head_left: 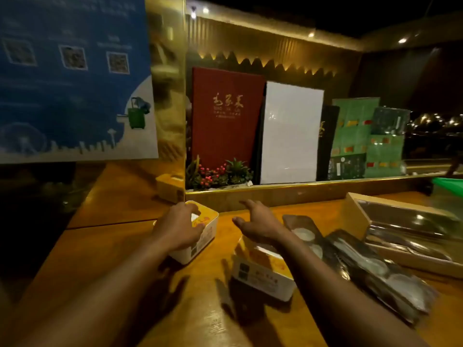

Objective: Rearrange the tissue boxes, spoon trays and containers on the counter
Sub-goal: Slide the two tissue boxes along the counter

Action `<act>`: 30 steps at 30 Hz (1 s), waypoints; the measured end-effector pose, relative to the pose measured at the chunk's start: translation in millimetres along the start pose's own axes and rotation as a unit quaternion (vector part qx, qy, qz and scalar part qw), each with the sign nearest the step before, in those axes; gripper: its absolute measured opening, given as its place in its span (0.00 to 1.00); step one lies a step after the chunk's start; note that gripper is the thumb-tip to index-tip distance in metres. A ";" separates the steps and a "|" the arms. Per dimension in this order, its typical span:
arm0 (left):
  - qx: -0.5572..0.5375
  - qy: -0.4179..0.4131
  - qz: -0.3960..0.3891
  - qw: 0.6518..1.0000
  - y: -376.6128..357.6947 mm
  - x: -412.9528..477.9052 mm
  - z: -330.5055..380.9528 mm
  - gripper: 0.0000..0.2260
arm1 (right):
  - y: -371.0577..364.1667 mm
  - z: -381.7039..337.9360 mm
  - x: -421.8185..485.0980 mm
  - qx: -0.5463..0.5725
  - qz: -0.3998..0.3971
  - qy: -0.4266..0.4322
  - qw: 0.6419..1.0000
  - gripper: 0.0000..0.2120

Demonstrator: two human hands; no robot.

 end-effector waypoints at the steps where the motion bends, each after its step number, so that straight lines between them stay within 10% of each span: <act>1: 0.005 0.019 -0.014 1.000 -5.7 -2.4 -8.0 0.26 | -11.0 -3.6 6.9 0.000 -0.015 -0.005 1.000 0.32; 17: 0.030 0.048 0.029 0.998 -53.3 -10.7 -85.9 0.21 | -112.7 -4.3 81.2 -0.062 -0.132 0.026 0.989 0.20; 30: -0.245 0.141 0.044 0.958 -34.2 -40.9 -112.2 0.20 | -116.2 -31.4 30.3 -0.117 -0.024 0.098 0.988 0.09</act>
Point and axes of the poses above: each hand's wrist, its own x-axis towards the middle knuckle, its own y-axis out of the back of the hand, z = x × y, the point moved 6 cm from there along x, towards the middle knuckle, and after that the axes turned 4 degrees about y, right-handed, at the moved point
